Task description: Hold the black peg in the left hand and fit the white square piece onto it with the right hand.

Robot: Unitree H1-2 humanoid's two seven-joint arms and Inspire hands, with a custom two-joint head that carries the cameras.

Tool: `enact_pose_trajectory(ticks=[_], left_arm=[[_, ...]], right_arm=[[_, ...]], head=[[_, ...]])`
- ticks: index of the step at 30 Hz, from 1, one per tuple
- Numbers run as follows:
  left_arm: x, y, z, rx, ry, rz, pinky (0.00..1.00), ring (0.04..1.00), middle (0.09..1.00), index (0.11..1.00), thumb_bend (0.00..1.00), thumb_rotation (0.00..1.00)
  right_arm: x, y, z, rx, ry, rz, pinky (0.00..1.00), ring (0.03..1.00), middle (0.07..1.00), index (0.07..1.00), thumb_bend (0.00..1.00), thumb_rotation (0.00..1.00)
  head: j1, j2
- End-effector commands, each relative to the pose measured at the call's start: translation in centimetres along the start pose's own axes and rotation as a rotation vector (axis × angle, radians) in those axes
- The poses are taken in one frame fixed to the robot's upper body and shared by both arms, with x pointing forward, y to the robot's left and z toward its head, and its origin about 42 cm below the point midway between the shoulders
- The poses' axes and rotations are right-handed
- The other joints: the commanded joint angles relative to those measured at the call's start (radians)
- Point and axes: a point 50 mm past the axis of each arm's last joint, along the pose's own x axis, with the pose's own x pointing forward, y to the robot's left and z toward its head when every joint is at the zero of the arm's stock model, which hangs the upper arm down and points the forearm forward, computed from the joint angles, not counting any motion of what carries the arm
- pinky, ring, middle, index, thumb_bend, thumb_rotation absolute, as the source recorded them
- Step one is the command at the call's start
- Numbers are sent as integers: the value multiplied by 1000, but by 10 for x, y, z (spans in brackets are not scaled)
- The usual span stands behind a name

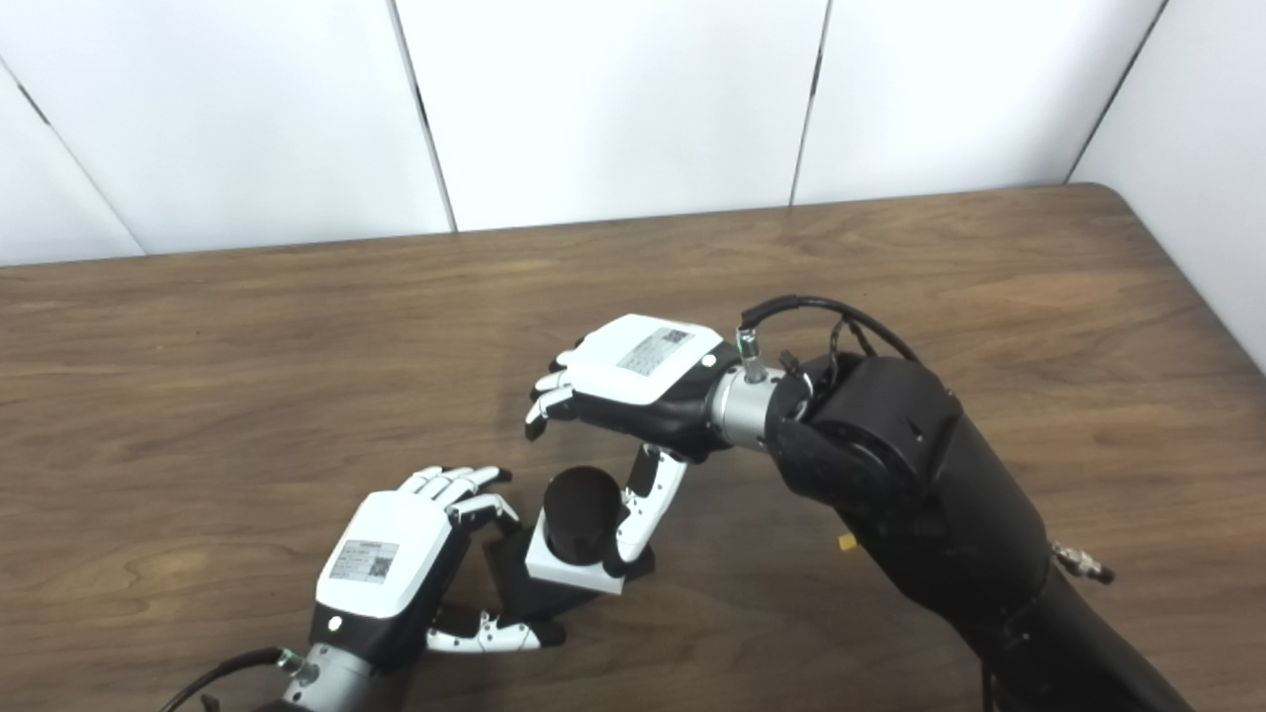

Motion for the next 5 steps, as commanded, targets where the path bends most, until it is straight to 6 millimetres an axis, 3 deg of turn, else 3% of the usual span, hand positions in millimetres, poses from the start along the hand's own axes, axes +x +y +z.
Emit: enact_pose_trajectory(ticks=[1, 5], left_arm=[[-8, -1, -3, 5, 34, -104, 937, 901, 907, 933, 1000, 664], [-15, 17, 0, -11, 35, -146, 960, 947, 956, 982, 1000, 666]], right_arm=[[-4, -13, -2, -15, 15, -73, 976, 958, 912, 816, 1000, 493], [-3, -12, -6, -12, 20, -77, 965, 956, 910, 814, 1000, 490]], head=[[2, 1], [6, -2]])
